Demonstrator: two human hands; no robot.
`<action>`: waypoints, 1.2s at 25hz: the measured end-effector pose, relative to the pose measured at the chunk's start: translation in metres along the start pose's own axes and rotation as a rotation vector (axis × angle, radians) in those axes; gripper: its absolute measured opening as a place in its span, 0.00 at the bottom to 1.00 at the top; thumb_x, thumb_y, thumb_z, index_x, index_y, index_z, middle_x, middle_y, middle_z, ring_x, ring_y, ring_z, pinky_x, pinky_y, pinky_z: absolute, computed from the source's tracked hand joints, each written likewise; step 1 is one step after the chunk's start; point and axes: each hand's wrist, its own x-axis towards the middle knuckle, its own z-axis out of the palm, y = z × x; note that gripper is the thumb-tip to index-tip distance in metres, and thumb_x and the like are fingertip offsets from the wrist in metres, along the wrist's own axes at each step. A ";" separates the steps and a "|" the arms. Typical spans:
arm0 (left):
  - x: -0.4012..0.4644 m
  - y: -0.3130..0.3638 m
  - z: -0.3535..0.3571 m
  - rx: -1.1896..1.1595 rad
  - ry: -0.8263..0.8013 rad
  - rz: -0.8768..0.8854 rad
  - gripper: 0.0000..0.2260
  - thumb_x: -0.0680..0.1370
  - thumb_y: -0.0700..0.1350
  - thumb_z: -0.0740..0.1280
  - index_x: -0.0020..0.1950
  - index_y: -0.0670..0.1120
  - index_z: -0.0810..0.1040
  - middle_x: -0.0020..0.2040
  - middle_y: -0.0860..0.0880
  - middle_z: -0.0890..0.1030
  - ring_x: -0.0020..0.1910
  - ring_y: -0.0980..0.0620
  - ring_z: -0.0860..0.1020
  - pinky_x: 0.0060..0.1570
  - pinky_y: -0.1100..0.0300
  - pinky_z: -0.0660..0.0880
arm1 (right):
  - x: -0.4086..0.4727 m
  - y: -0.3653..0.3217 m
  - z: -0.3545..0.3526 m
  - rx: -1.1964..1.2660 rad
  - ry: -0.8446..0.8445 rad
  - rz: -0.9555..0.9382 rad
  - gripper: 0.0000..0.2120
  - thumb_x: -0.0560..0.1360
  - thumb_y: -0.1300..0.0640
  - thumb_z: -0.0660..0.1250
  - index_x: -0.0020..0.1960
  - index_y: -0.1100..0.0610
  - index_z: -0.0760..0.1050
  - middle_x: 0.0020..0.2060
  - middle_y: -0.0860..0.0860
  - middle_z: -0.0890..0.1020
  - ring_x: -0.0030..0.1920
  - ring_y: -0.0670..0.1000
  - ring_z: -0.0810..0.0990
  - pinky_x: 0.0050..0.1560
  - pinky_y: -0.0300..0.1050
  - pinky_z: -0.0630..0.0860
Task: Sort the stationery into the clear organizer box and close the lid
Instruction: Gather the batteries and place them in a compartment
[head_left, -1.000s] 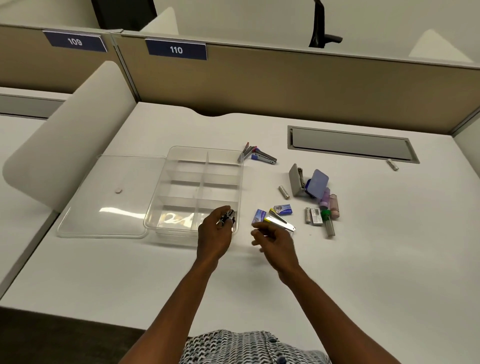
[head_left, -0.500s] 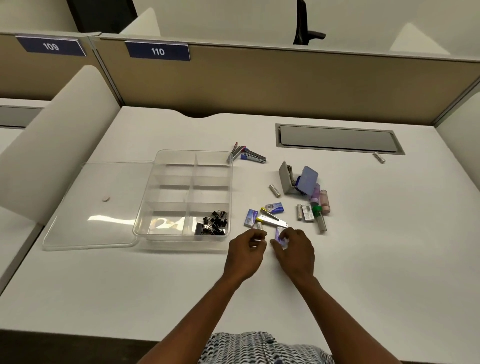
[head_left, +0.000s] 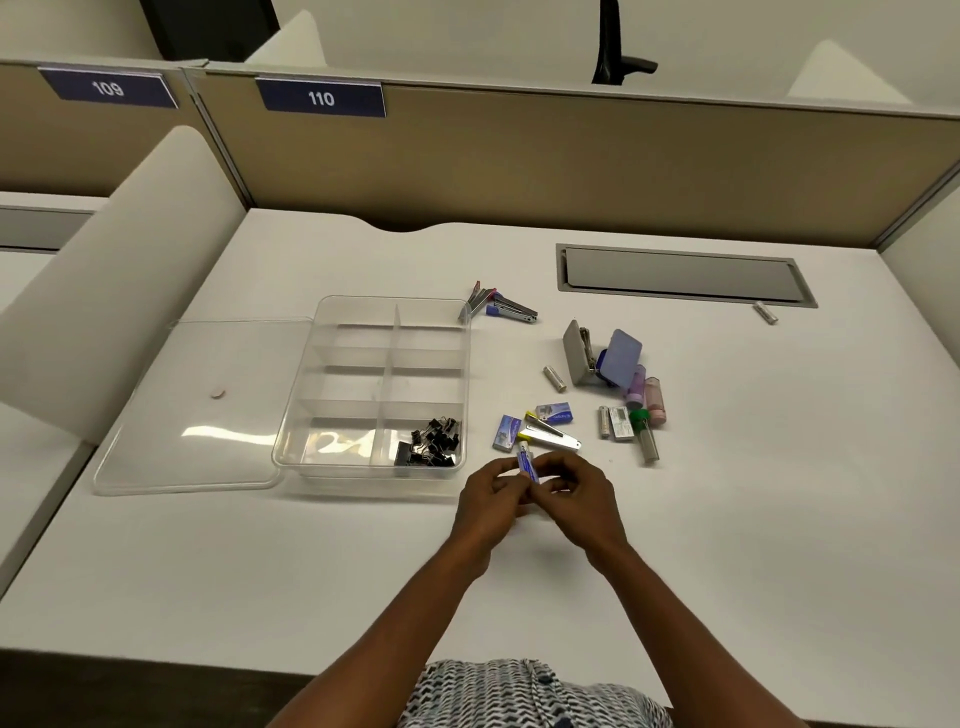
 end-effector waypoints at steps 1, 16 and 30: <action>-0.001 0.001 -0.002 -0.030 0.013 -0.006 0.11 0.77 0.46 0.67 0.60 0.53 0.80 0.48 0.49 0.86 0.48 0.52 0.85 0.54 0.51 0.81 | 0.002 -0.003 -0.002 0.004 -0.046 -0.019 0.12 0.69 0.54 0.78 0.52 0.47 0.82 0.46 0.42 0.86 0.41 0.46 0.84 0.42 0.38 0.81; -0.016 0.019 -0.024 -0.119 0.194 0.141 0.12 0.78 0.44 0.69 0.60 0.56 0.76 0.49 0.49 0.86 0.46 0.54 0.85 0.47 0.58 0.81 | 0.071 -0.016 0.032 -0.905 -0.151 -0.382 0.31 0.70 0.47 0.73 0.71 0.51 0.72 0.66 0.50 0.79 0.67 0.56 0.69 0.63 0.51 0.69; -0.012 0.043 -0.027 -0.224 0.049 0.133 0.11 0.82 0.43 0.62 0.54 0.53 0.83 0.52 0.49 0.85 0.53 0.52 0.83 0.48 0.61 0.80 | 0.012 -0.033 0.019 -0.006 -0.054 -0.305 0.27 0.71 0.58 0.77 0.68 0.49 0.74 0.59 0.43 0.82 0.53 0.47 0.82 0.48 0.41 0.81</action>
